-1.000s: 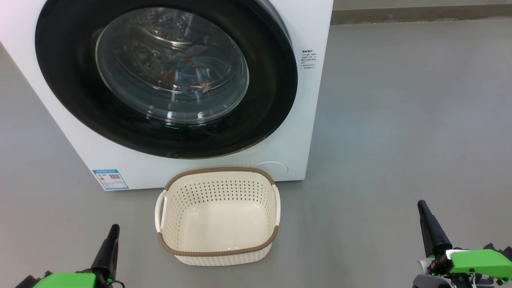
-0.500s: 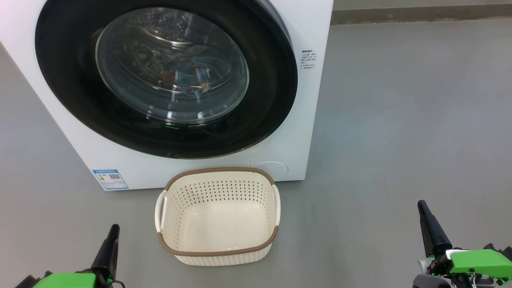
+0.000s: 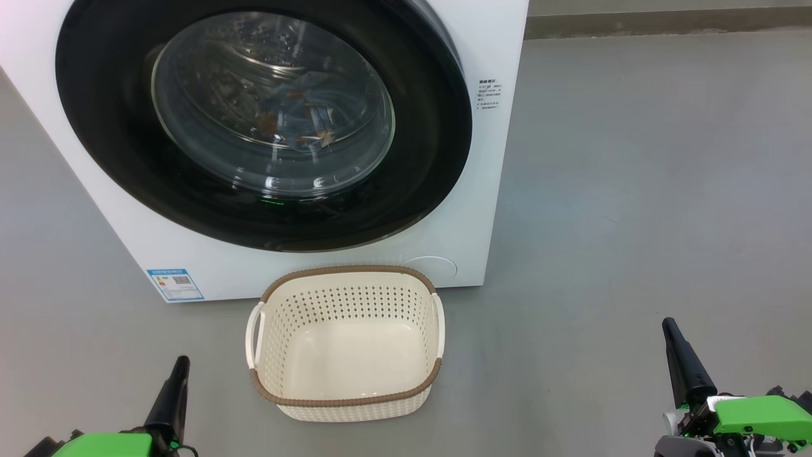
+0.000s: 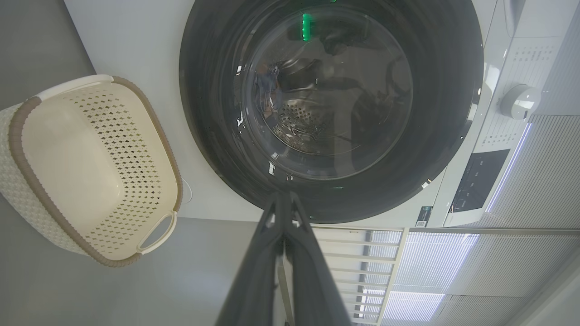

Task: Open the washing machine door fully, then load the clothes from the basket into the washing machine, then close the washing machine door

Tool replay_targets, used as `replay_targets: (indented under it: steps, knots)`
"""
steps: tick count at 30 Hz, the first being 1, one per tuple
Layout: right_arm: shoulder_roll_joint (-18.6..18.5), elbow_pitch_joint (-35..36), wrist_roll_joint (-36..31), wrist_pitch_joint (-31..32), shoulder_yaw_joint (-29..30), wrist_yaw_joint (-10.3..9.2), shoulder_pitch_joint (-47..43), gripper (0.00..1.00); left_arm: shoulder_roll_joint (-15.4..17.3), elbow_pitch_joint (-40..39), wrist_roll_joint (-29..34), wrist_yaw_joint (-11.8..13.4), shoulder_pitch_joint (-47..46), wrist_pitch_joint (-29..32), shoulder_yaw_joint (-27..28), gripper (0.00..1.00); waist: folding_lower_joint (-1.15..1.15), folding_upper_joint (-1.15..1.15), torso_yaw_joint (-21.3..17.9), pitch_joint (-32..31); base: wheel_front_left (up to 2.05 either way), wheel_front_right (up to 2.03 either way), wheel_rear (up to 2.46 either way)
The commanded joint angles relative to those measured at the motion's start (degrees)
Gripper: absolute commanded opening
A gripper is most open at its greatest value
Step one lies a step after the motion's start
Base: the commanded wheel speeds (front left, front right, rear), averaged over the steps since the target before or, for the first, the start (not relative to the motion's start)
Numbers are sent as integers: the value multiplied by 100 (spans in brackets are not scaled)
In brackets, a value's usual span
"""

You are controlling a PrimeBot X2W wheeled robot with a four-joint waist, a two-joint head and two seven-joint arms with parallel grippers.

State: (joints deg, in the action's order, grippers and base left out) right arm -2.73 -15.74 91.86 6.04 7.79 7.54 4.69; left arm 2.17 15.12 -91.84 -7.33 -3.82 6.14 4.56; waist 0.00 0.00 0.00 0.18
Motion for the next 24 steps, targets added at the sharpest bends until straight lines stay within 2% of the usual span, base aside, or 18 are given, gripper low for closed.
replay_targets:
  steps: [1, 24]
  knots:
    - [-15, 172, 31, 44, -128, -5, 149, 0, 72, -109, -28, -15, -237, 40, 201, 0, 0, 0, 0, 0, 0, 0, 0]
    - [-15, 172, 31, 44, -129, -5, 149, 0, 71, -109, -27, -15, -237, 40, 202, 0, 0, 0, 0, 0, 0, 0, 0]
